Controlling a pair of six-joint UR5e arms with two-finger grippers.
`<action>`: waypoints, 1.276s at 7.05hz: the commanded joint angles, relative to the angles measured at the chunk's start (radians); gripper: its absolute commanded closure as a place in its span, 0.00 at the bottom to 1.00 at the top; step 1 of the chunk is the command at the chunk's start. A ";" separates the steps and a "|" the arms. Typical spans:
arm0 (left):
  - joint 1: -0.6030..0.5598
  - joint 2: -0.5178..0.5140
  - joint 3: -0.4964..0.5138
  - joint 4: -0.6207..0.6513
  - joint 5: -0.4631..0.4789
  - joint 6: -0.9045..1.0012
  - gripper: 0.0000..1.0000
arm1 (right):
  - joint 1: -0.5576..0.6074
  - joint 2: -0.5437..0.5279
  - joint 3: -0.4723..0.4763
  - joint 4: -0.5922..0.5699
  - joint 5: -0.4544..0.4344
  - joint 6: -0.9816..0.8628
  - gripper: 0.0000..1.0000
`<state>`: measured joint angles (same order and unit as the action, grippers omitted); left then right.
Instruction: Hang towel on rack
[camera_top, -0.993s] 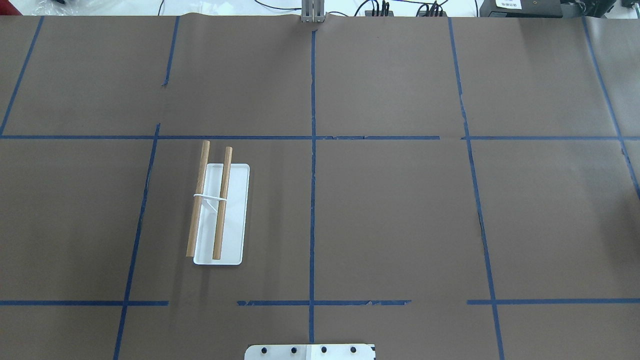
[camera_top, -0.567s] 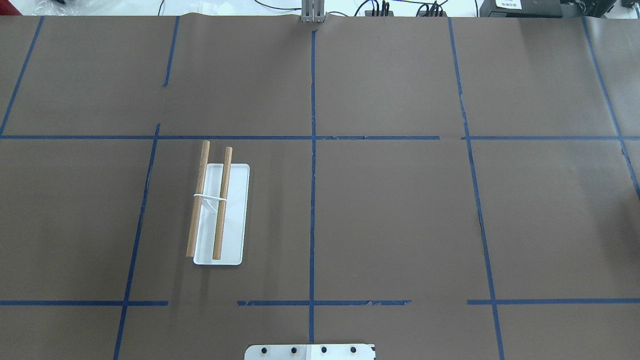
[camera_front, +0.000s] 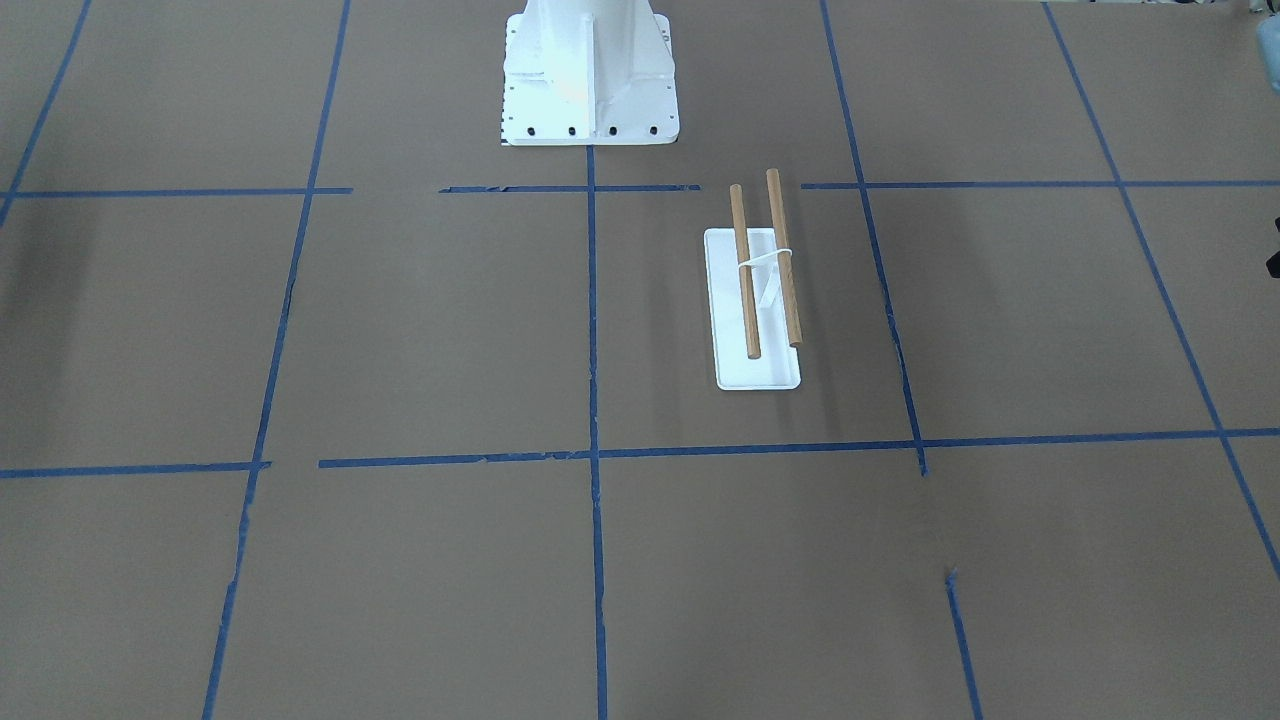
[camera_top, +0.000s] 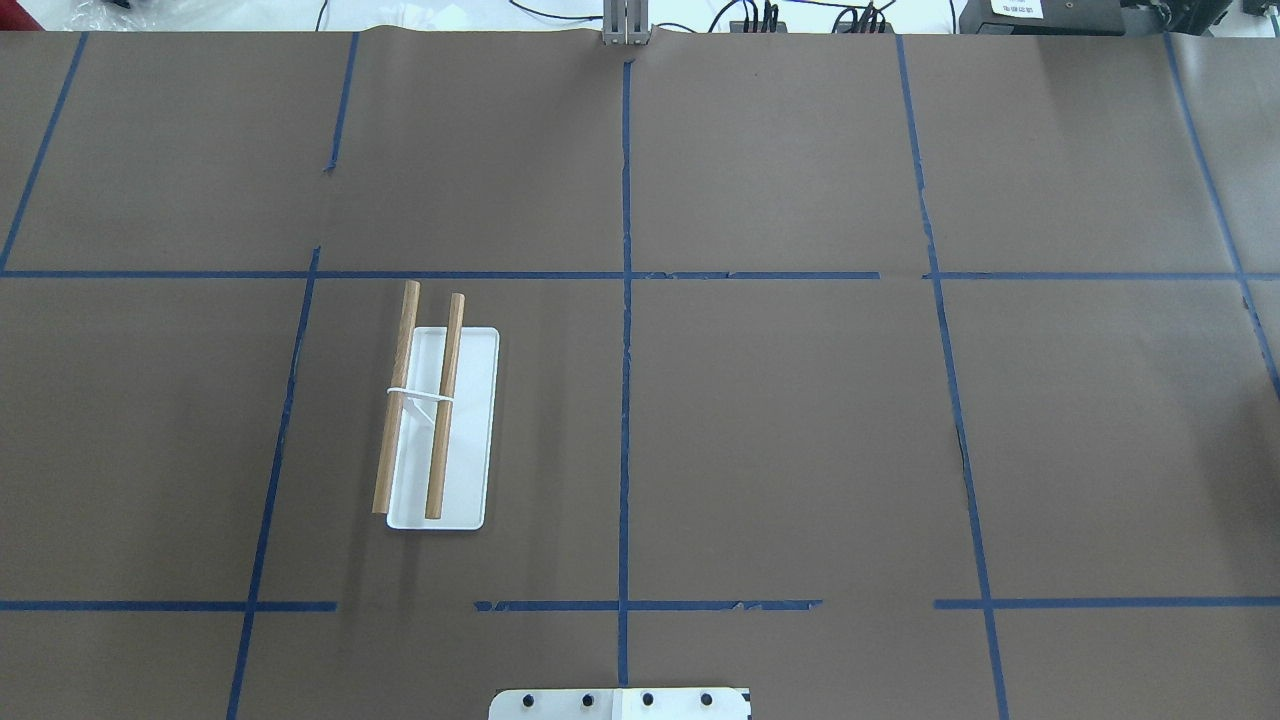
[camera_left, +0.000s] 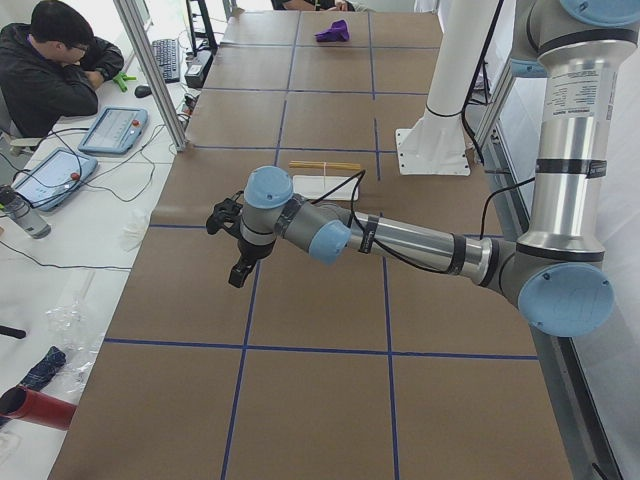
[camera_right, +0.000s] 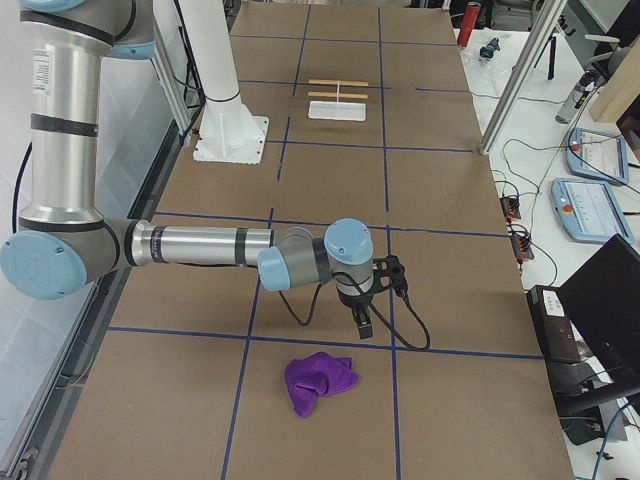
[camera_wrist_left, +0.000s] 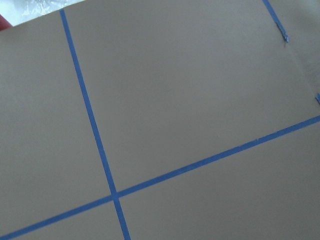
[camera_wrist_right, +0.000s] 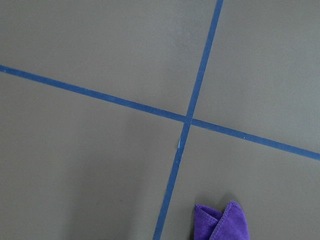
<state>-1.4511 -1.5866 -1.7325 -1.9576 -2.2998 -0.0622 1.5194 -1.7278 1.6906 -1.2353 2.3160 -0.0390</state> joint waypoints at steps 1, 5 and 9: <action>0.001 0.003 0.048 -0.121 0.000 -0.001 0.00 | -0.005 -0.082 -0.066 0.100 -0.009 -0.135 0.00; 0.001 0.000 0.037 -0.122 -0.001 -0.001 0.00 | -0.013 -0.108 -0.334 0.289 -0.014 -0.275 0.14; 0.003 -0.003 0.044 -0.122 -0.001 0.001 0.00 | -0.019 -0.118 -0.327 0.290 -0.038 -0.363 1.00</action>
<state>-1.4484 -1.5888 -1.6909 -2.0800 -2.3010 -0.0626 1.5013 -1.8480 1.3582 -0.9465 2.2830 -0.3811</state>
